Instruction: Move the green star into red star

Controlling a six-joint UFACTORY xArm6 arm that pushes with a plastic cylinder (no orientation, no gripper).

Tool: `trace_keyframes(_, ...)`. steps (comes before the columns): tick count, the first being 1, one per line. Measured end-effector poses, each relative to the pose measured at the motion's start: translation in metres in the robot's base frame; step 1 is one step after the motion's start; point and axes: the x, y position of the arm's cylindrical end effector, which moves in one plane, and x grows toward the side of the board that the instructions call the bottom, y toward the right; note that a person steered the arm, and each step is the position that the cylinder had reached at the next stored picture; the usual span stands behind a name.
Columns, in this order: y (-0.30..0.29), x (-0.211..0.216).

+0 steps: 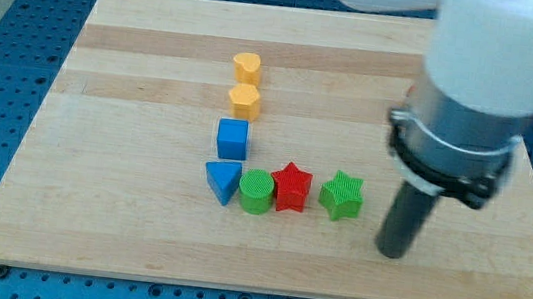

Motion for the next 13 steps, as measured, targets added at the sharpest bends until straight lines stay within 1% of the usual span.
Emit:
trace_keyframes(1,0.016,-0.015)
trace_keyframes(3,0.01,-0.053)
trace_keyframes(7,0.004,-0.053)
trace_keyframes(10,-0.03,-0.053)
trace_keyframes(13,-0.046,-0.053)
